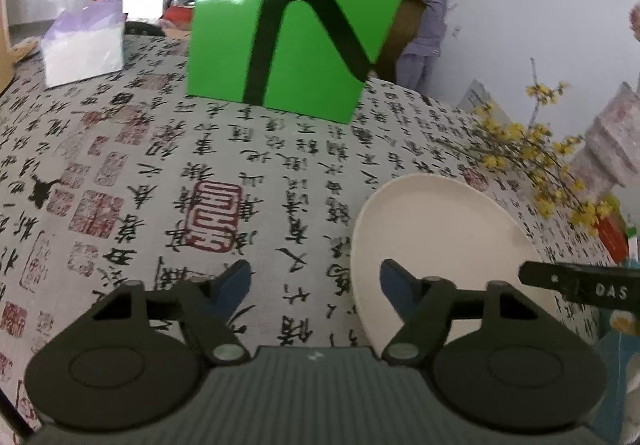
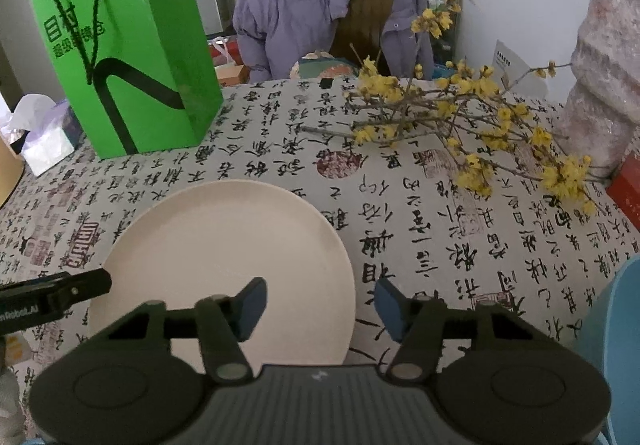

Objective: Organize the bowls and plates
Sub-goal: 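Close both grippers on the cream plate rim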

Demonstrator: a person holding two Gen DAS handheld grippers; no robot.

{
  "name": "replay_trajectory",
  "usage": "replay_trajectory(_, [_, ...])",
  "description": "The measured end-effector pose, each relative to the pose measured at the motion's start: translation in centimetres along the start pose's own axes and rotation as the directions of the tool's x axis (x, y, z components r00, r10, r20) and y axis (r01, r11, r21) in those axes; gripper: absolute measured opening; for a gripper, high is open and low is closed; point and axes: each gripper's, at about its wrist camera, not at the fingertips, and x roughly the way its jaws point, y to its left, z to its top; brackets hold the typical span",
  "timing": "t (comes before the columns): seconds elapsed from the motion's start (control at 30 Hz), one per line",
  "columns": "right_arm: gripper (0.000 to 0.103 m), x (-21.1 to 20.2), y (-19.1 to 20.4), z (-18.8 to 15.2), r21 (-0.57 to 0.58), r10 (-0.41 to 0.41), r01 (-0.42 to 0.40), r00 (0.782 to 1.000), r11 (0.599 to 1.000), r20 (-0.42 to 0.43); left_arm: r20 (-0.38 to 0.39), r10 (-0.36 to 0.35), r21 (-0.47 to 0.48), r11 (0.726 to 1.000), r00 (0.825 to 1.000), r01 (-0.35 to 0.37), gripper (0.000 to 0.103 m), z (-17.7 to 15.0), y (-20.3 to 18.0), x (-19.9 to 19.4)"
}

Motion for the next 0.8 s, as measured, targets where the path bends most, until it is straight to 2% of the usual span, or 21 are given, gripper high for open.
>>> replay_trajectory(0.07, [0.052, 0.13, -0.04, -0.06, 0.001, -0.006, 0.006, 1.000, 1.000, -0.007, -0.011, -0.004, 0.014, 1.000, 1.000, 0.004, 0.055, -0.08, -0.22, 0.24])
replay_trajectory(0.13, [0.047, 0.26, -0.13, -0.12, 0.007, -0.011, 0.011, 1.000, 1.000, -0.016, -0.018, -0.004, 0.022, 1.000, 1.000, 0.004, 0.053, -0.13, -0.28, 0.44])
replay_trajectory(0.2, [0.036, 0.37, -0.24, -0.23, 0.015, -0.008, 0.009, 1.000, 1.000, -0.029, -0.020, 0.000, 0.023, 1.000, 1.000, 0.001, 0.052, -0.14, -0.28, 0.58])
replay_trajectory(0.27, [0.032, 0.53, -0.30, -0.33, 0.019, -0.002, 0.003, 0.999, 1.000, -0.044, -0.022, -0.001, 0.023, 1.000, 1.000, 0.002, 0.048, -0.12, -0.27, 0.63])
replay_trajectory(0.43, [0.027, 0.72, -0.22, -0.43, 0.020, -0.018, 0.019, 0.998, 1.000, -0.053, -0.025, -0.011, 0.035, 0.999, 1.000, 0.011, 0.036, -0.16, -0.48, 0.73])
replay_trajectory(0.5, [0.022, 0.69, -0.18, -0.45, 0.015, -0.025, 0.026, 0.998, 1.000, -0.052, -0.027, -0.024, 0.046, 0.999, 0.999, 0.025, 0.028, -0.18, -0.66, 0.80])
replay_trajectory(0.63, [0.021, 0.65, -0.45, -0.40, 0.023, -0.014, 0.015, 0.998, 1.000, -0.054, -0.025, -0.035, 0.055, 0.998, 0.999, 0.036, 0.021, -0.25, -0.83, 0.82])
replay_trajectory(0.73, [0.020, 0.66, -0.68, -0.38, 0.033, -0.003, 0.005, 0.998, 0.999, -0.056, -0.031, -0.064, 0.059, 0.996, 0.997, 0.066, 0.012, -0.29, -0.82, 0.93])
replay_trajectory(0.8, [0.016, 0.65, -0.73, -0.39, 0.036, -0.005, 0.007, 0.998, 0.999, -0.055, -0.034, -0.074, 0.057, 0.995, 0.997, 0.076, 0.010, -0.31, -0.83, 1.00])
